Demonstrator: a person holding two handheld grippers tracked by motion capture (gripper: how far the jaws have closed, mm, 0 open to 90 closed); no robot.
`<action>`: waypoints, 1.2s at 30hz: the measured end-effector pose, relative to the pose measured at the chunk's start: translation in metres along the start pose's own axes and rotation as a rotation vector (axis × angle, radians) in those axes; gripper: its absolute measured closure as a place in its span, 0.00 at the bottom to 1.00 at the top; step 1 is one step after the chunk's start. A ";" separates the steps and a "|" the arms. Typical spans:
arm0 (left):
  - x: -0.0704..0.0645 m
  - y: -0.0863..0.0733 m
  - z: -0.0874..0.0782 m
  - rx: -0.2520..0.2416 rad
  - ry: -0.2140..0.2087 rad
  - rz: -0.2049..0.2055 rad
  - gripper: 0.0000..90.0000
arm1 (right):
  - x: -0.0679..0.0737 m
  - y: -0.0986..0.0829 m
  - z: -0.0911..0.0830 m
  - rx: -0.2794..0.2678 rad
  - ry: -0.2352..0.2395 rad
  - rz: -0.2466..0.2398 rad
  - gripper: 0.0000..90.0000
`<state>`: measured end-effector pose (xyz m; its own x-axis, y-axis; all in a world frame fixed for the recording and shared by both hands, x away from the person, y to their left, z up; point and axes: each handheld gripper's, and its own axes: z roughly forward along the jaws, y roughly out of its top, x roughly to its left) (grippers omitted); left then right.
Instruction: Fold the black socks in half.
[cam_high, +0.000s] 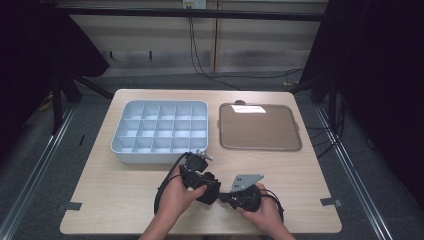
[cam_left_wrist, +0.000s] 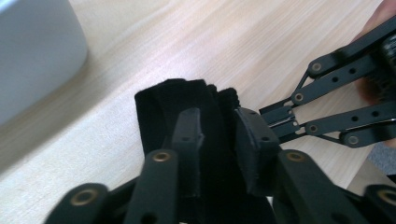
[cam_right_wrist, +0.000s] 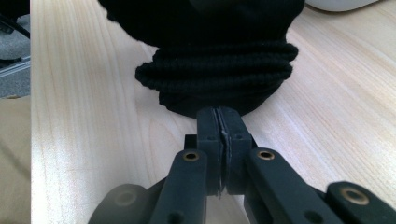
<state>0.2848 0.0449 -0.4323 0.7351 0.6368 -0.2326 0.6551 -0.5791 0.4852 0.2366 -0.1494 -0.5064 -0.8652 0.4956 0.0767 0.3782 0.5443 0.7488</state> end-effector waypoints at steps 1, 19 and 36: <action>0.000 0.000 0.002 0.007 -0.005 0.007 0.80 | 0.000 0.000 0.000 0.000 0.000 0.000 0.98; 0.001 -0.004 0.023 0.039 -0.032 -0.016 0.88 | 0.001 0.000 0.000 0.002 0.002 0.002 0.98; -0.003 -0.004 0.024 0.053 0.022 0.008 0.85 | 0.001 0.000 0.000 0.001 -0.002 0.004 0.97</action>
<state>0.2836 0.0330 -0.4534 0.7367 0.6426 -0.2104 0.6581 -0.6097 0.4418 0.2361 -0.1490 -0.5064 -0.8628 0.4994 0.0786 0.3821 0.5426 0.7481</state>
